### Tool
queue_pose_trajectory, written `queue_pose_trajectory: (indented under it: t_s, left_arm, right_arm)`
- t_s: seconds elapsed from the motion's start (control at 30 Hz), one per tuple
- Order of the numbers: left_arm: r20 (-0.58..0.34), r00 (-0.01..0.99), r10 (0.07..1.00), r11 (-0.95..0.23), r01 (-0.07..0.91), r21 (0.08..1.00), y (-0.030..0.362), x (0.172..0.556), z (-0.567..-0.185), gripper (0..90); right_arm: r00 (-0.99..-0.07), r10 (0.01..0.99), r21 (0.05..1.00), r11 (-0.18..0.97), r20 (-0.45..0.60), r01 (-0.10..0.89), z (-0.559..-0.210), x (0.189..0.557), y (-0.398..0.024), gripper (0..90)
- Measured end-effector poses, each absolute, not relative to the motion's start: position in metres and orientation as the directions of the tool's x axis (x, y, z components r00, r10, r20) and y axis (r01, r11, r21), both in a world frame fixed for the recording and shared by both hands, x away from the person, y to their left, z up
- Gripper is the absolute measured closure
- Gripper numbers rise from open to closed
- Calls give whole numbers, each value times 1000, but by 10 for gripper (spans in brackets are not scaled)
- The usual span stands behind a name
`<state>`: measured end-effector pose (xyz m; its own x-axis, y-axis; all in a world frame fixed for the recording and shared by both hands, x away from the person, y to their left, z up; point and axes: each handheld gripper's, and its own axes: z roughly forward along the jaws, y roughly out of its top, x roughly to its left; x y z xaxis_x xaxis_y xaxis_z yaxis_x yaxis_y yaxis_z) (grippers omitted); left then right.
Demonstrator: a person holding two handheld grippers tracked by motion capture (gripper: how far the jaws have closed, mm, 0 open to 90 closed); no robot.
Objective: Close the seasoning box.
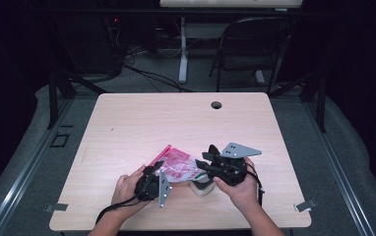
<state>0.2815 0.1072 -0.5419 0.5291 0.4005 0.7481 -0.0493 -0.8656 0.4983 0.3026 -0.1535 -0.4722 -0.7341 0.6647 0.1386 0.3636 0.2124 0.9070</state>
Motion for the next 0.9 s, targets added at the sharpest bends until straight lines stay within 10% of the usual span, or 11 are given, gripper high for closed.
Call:
queue_pose_trajectory:
  t_s: [0.9]
  left_arm:
    - [447, 659, 605, -678, 133, 723, 131, 297, -551, 739]
  right_arm:
    - [-727, 672, 920, 183, 139, 346, -468, 302, -159, 612]
